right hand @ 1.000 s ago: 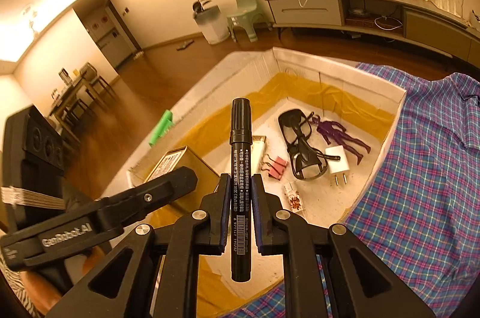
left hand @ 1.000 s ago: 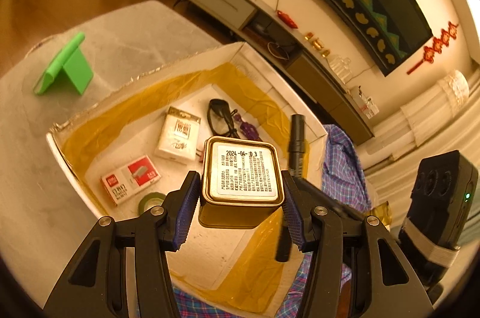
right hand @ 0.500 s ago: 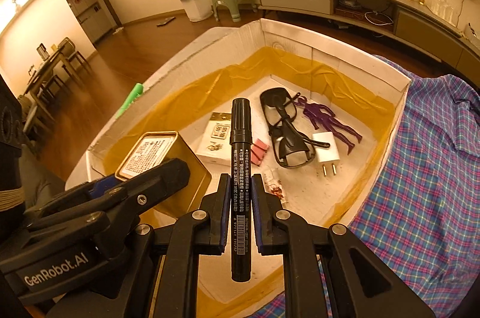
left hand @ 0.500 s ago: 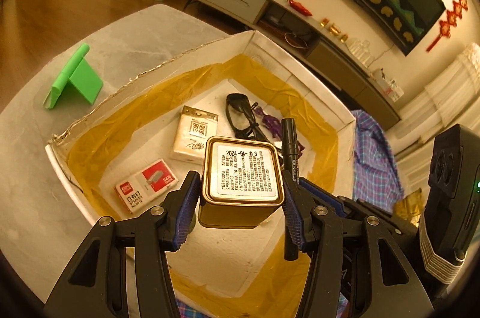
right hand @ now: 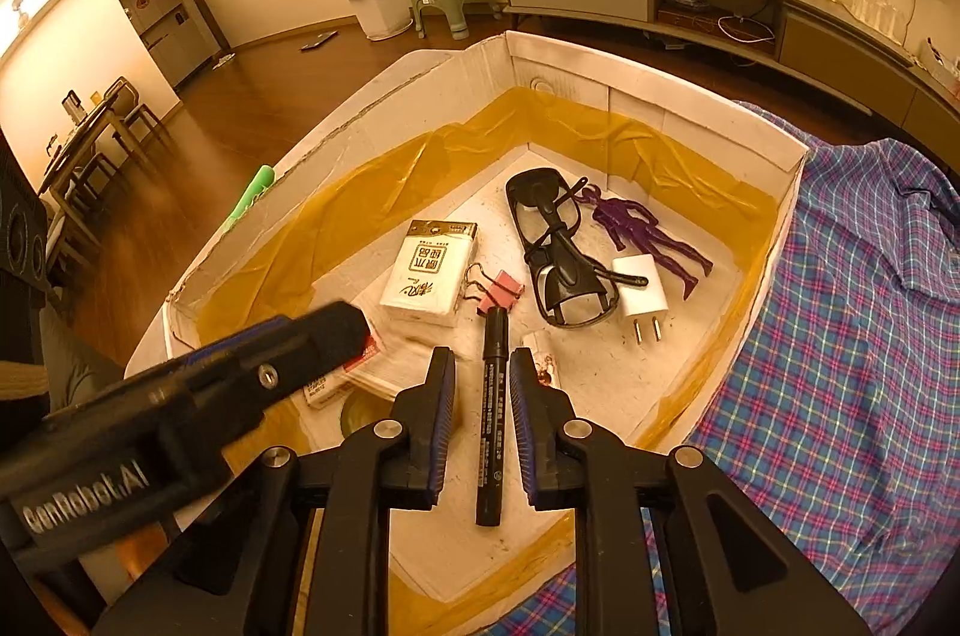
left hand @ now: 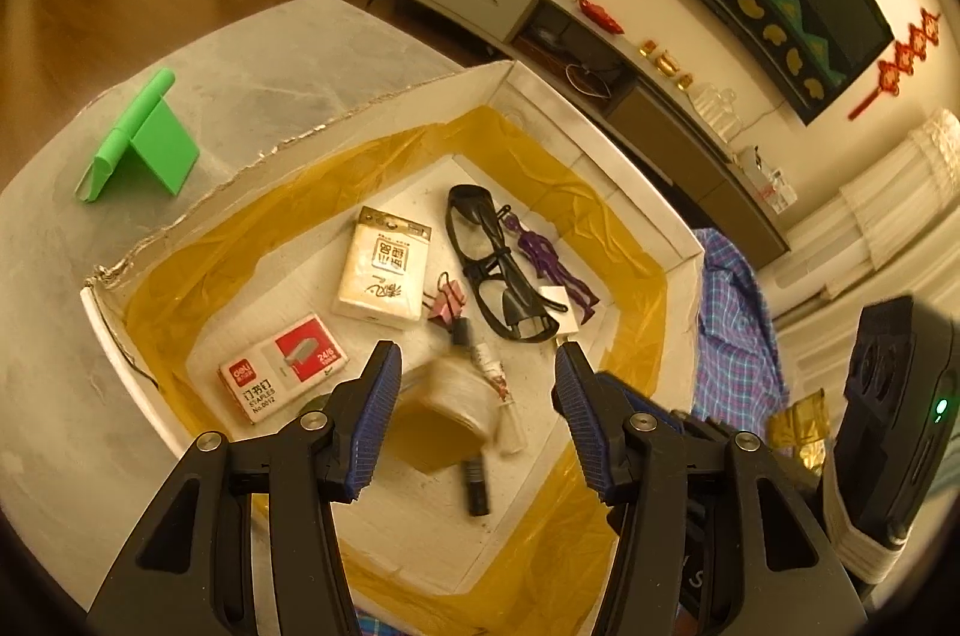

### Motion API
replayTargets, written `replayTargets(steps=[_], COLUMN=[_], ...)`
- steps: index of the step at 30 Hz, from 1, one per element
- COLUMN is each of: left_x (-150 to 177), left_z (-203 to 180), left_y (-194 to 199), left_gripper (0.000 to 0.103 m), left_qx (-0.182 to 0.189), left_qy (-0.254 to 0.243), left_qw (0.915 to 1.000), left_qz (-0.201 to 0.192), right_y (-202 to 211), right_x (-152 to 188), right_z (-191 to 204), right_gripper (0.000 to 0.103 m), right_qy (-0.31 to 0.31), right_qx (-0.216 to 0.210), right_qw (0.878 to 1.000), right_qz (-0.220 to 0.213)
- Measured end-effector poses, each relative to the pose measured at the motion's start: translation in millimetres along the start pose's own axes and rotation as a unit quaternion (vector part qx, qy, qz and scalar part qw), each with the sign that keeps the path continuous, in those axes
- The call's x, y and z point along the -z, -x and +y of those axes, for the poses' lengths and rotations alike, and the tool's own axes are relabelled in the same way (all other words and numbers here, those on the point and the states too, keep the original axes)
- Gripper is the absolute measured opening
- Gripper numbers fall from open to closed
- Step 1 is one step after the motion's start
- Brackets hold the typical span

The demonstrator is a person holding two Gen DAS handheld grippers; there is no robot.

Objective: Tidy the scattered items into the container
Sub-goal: 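Open both tools to drop the tin and marker into the box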

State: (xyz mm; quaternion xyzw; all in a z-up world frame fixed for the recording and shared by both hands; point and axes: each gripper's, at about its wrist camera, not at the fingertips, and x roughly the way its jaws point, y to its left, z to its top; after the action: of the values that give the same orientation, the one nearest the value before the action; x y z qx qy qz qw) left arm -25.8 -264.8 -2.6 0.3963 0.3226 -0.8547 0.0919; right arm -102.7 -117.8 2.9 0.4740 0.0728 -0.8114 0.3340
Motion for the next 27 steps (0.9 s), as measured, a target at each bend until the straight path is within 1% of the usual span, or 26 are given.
replayTargets(steps=[9,13,15,19,24,27], left_x=[-3,-2,-1,1,4,6], left_z=[6,3,1,-5,-9,-12], left_y=[6,10,14,27,42,50], left_gripper=[0.056,0.056,0.056,0.056,0.056,0.056], left_qx=[0.001,-0.001,-0.008,-0.036,-0.049,-0.053], left_qy=[0.012,0.003,-0.007,-0.032,-0.047,-0.057], left_qw=[0.9999,1.0000,0.9998,0.9978,0.9952,0.9935], left_qz=[-0.005,-0.009,-0.016,-0.046,-0.070,-0.083], right_y=[6,11,14,23,36,46], right_x=[7,9,11,19,33,41], right_z=[0,0,1,5,16,25], right_gripper=[0.024,0.026,0.026,0.033,0.040,0.043], right_qy=[0.000,-0.001,0.002,0.017,0.055,0.083], right_qx=[-0.002,-0.002,-0.002,0.000,0.008,0.021], right_qw=[1.000,1.000,1.000,1.000,0.998,0.996], right_qz=[0.001,0.001,0.001,0.001,0.000,-0.005])
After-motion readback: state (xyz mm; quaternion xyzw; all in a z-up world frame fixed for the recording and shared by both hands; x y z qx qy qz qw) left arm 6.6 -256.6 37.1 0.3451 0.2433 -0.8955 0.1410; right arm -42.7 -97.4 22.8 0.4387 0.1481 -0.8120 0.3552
